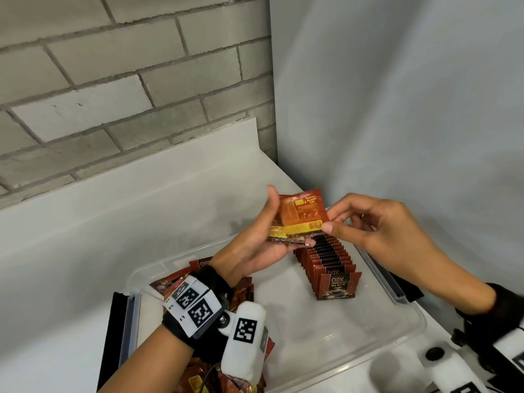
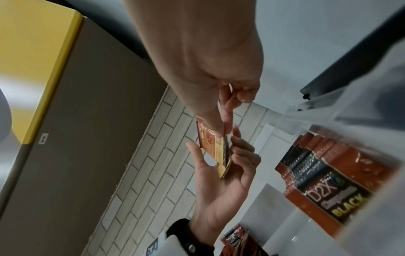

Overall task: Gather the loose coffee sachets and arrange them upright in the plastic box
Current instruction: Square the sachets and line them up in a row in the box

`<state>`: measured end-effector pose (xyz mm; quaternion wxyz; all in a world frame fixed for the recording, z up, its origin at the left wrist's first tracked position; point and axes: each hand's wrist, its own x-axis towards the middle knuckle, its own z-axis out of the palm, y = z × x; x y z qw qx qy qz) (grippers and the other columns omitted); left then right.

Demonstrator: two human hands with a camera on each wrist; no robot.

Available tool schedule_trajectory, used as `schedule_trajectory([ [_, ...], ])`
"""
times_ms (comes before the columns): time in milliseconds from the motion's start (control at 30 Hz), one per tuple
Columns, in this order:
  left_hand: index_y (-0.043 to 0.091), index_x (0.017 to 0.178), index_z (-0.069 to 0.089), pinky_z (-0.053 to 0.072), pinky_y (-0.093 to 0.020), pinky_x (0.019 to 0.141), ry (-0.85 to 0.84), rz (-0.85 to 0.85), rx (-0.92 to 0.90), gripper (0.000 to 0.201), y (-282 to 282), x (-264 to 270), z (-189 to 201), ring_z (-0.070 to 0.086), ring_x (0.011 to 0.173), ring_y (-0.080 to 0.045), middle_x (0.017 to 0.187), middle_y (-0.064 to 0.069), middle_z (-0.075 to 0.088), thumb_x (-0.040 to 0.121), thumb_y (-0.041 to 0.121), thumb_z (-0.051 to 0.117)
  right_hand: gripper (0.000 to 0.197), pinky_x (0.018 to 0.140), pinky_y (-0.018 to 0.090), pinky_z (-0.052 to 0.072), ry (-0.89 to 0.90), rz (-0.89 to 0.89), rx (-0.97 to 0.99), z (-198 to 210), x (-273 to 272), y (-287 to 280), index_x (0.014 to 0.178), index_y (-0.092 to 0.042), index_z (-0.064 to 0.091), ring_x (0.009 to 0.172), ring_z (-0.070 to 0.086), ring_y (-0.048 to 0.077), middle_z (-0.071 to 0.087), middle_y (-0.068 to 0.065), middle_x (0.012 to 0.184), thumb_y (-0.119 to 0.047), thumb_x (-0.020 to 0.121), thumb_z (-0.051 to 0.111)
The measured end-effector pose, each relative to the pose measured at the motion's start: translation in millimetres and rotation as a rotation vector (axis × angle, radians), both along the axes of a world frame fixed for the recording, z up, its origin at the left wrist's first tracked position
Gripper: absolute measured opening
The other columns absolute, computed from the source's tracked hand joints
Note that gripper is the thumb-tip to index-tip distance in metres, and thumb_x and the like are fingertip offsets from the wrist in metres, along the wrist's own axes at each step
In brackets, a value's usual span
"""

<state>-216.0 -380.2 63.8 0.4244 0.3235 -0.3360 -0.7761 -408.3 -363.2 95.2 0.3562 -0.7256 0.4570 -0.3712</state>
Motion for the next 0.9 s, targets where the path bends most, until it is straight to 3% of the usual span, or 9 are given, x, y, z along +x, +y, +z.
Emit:
schedule_trajectory([
  [67,0.005,0.116,0.066,0.056,-0.034,0.073,0.037,-0.013,0.062,0.107,-2.0,1.9,-0.5,0.066,0.085,-0.024,0.105,-0.018,0.067,0.039,0.078,0.075,0.005,0.055,0.011,0.035,0.032,-0.052,-0.117,4.1,-1.5,1.4,0.078,-0.03,0.069,0.058,0.043,0.007,0.057,-0.018,0.065,-0.029,0.076,0.073],
  [167,0.003,0.121,0.061,0.056,-0.034,0.069,0.041,-0.052,0.082,0.105,-2.5,3.2,-3.3,0.066,0.076,-0.023,0.091,-0.019,0.067,0.046,0.076,0.074,0.003,0.059,0.01,0.035,0.129,-0.075,-0.31,6.9,-3.1,1.3,0.079,-0.026,0.071,0.066,0.047,0.006,0.051,-0.018,0.065,-0.028,0.077,0.072],
  [300,0.006,0.109,0.069,0.057,-0.031,0.07,-0.005,-0.078,0.032,0.058,-0.7,2.5,-5.1,0.068,0.083,-0.02,0.097,-0.014,0.07,0.064,0.038,0.086,0.01,0.061,0.014,0.037,0.258,-0.016,-0.42,-0.9,-4.2,-2.7,0.085,-0.016,0.074,0.075,0.051,0.012,0.068,-0.006,0.081,-0.016,0.075,0.076],
  [400,0.006,0.113,0.068,0.056,-0.029,0.077,-0.028,-0.063,0.001,0.039,-0.5,3.1,-5.5,0.07,0.09,-0.02,0.103,-0.012,0.071,0.075,0.006,0.074,0.013,0.064,0.014,0.038,0.281,0.016,-0.416,-3.3,-5.1,-2.9,0.086,-0.018,0.074,0.076,0.053,0.011,0.068,-0.007,0.086,-0.013,0.075,0.077],
  [533,0.004,0.118,0.062,0.056,-0.029,0.074,-0.002,-0.024,-0.008,0.038,0.4,1.9,-3.7,0.07,0.089,-0.021,0.101,-0.012,0.071,0.08,0.002,0.059,0.019,0.06,0.018,0.043,0.159,-0.075,-0.213,-1.9,-1.5,-1.5,0.092,-0.029,0.065,0.07,0.053,0.009,0.062,-0.014,0.081,-0.014,0.081,0.07],
  [600,0.001,0.119,0.06,0.057,-0.031,0.075,0.003,0.019,-0.024,0.043,0.3,1.2,-2.6,0.07,0.092,-0.023,0.104,-0.015,0.07,0.077,0.002,0.065,0.014,0.06,0.019,0.044,0.008,-0.095,-0.002,0.4,0.8,-0.1,0.092,-0.028,0.061,0.068,0.055,0.006,0.066,-0.013,0.083,-0.028,0.08,0.069],
  [700,0.001,0.109,0.065,0.057,-0.034,0.076,0.007,0.042,-0.071,0.039,0.2,0.5,-2.0,0.07,0.092,-0.027,0.1,-0.016,0.071,0.072,-0.001,0.074,0.044,0.058,0.018,0.044,0.007,0.051,0.288,0.6,2.9,4.9,0.089,-0.018,0.066,0.063,0.054,0.004,0.067,-0.007,0.076,-0.054,0.064,0.07],
  [767,0.006,0.105,0.069,0.058,-0.035,0.075,0.008,0.04,-0.096,0.034,0.4,-0.1,-3.1,0.071,0.09,-0.026,0.099,-0.014,0.072,0.073,-0.004,0.073,0.047,0.058,0.018,0.046,0.041,0.117,0.357,-2.3,5.4,8.8,0.088,-0.014,0.072,0.061,0.059,0.005,0.07,-0.002,0.075,-0.053,0.061,0.071],
  [900,0.006,0.106,0.066,0.057,-0.035,0.084,-0.001,0.067,-0.116,0.031,-0.1,-0.4,-5.9,0.07,0.092,-0.024,0.097,-0.01,0.073,0.079,-0.007,0.058,0.037,0.06,0.02,0.048,-0.042,0.022,0.38,-7.5,3.6,4.5,0.08,-0.012,0.073,0.061,0.061,0.005,0.071,0.002,0.073,-0.042,0.059,0.075],
])
